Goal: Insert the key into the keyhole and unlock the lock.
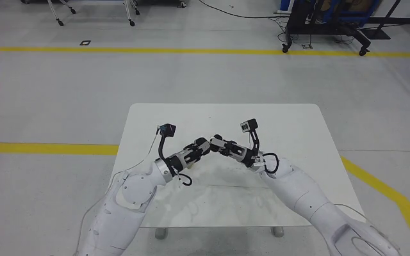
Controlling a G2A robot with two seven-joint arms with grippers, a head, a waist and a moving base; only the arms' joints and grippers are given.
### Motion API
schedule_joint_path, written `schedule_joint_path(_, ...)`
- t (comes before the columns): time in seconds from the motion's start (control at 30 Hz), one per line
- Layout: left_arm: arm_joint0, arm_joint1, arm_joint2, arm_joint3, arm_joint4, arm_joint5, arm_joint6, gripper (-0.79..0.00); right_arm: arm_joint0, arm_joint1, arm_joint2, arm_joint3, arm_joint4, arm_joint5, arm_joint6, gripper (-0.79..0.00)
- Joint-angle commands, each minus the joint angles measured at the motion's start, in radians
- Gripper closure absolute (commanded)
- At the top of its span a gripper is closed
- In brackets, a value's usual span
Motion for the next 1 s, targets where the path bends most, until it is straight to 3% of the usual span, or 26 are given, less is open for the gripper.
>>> schedule_joint_path(0.0, 0.001, 0.001, -0.002, -0.002, 0.0, -0.005, 0.002, 0.0, 0.0, 0.0, 0.001, 0.0, 0.001, 0.0, 0.001, -0.785)
schedule_joint_path(0.4, 0.006, 0.011, -0.04, -0.014, -0.011, -0.044, 0.002, 0.0, 0.0, 0.0, 0.001, 0.0, 0.001, 0.0, 0.001, -0.785)
schedule_joint_path(0.67, -0.012, 0.018, -0.022, -0.008, 0.028, -0.079, -0.066, 0.0, 0.0, 0.0, 0.001, 0.0, 0.001, 0.0, 0.001, -0.785)
schedule_joint_path(0.87, -0.022, 0.028, -0.011, -0.015, 0.082, -0.1, -0.154, 0.0, 0.027, 0.038, 0.085, 0.039, -0.298, -0.1, -0.021, -0.785)
schedule_joint_path(0.97, -0.023, 0.031, -0.002, -0.02, 0.097, -0.106, -0.182, 0.0, 0.006, 0.065, 0.142, 0.007, -0.37, -0.139, -0.008, -0.785)
